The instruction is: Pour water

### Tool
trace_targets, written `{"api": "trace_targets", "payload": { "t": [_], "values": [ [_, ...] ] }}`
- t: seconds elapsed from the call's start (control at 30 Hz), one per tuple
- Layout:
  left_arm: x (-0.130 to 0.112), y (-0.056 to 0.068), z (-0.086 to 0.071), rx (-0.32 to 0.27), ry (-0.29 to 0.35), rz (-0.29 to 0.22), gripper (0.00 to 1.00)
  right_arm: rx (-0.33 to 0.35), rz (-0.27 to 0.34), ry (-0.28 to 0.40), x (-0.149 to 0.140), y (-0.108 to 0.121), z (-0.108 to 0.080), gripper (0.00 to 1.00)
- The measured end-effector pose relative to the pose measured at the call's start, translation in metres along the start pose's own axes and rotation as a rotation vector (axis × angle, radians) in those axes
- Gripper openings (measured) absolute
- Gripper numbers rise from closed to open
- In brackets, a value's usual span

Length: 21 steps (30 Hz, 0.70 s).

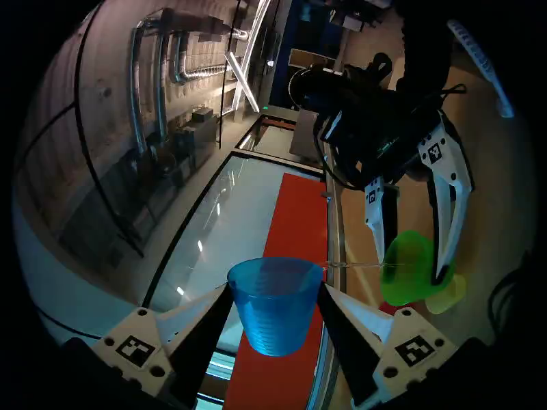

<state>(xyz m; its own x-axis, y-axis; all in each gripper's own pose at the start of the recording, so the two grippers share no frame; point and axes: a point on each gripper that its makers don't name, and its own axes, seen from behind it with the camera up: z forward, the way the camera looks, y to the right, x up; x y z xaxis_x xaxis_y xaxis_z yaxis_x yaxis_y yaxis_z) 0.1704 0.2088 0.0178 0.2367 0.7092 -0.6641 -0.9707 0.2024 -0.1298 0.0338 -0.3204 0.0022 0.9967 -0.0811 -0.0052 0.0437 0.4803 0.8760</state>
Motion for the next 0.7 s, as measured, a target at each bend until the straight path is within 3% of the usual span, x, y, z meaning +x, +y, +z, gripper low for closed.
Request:
{"api": "trace_targets", "payload": {
  "t": [0.7],
  "values": [
    [-0.0042, -0.0004, 0.0014, 0.011, -0.002, 0.051, 0.86, -0.007, -0.004, -0.002, 0.0013, 0.0030, -0.0013, 0.92]
  ]
}}
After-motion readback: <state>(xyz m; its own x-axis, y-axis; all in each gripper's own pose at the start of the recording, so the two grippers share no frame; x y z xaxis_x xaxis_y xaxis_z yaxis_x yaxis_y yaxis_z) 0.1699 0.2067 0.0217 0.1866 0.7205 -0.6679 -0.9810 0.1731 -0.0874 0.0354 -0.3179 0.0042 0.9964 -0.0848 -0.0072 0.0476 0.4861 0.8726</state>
